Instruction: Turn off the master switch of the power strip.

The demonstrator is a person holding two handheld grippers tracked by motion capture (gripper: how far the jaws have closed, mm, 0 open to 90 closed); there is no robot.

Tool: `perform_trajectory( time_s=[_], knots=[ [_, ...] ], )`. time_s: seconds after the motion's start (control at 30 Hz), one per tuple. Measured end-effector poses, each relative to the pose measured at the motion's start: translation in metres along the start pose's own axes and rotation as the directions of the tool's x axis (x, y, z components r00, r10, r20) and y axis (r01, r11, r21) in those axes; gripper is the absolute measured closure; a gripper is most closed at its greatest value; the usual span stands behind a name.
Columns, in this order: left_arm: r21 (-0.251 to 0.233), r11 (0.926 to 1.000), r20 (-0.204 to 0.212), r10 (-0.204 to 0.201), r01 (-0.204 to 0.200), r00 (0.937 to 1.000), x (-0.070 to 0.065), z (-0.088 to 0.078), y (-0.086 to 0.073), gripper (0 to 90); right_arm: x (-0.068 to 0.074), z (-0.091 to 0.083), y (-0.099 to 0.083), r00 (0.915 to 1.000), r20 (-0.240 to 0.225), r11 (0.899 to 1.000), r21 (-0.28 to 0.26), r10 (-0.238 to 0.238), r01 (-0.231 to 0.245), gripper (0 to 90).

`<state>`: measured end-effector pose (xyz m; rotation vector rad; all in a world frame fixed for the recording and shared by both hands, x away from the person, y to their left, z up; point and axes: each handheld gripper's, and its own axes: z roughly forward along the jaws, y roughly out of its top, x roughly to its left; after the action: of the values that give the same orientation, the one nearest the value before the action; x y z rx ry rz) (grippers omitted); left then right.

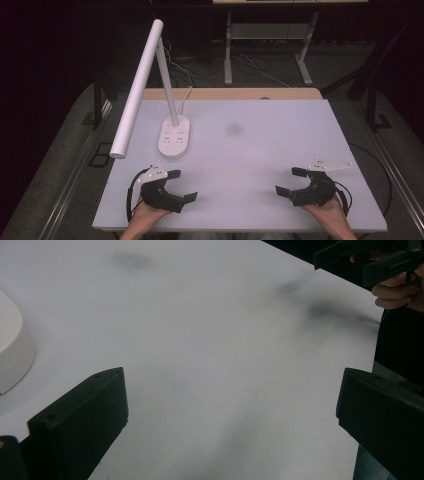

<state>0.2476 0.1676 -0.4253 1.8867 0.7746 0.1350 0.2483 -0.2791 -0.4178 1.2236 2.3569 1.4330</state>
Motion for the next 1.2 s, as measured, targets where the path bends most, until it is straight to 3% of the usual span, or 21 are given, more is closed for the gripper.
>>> perform_trajectory(
  time_s=[0.63, 1.2],
  knots=[
    [0.007, 0.9999, 0.011, 0.008, -0.008, 0.9999, 0.0002, -0.0003, 0.0000, 0.0, 0.0022, 0.0018, -0.0004, 0.9998, -0.012, 0.999, 0.034, -0.014, 0.014, 0.0],
    [0.004, 1.0000, -0.014, -0.001, 0.001, 0.9999, 0.0061, -0.0065, 0.0091, 0.0, 0.0013, 0.0008, -0.0006, 0.9998, -0.013, 0.999, 0.043, -0.016, 0.016, 0.0]
  ],
)
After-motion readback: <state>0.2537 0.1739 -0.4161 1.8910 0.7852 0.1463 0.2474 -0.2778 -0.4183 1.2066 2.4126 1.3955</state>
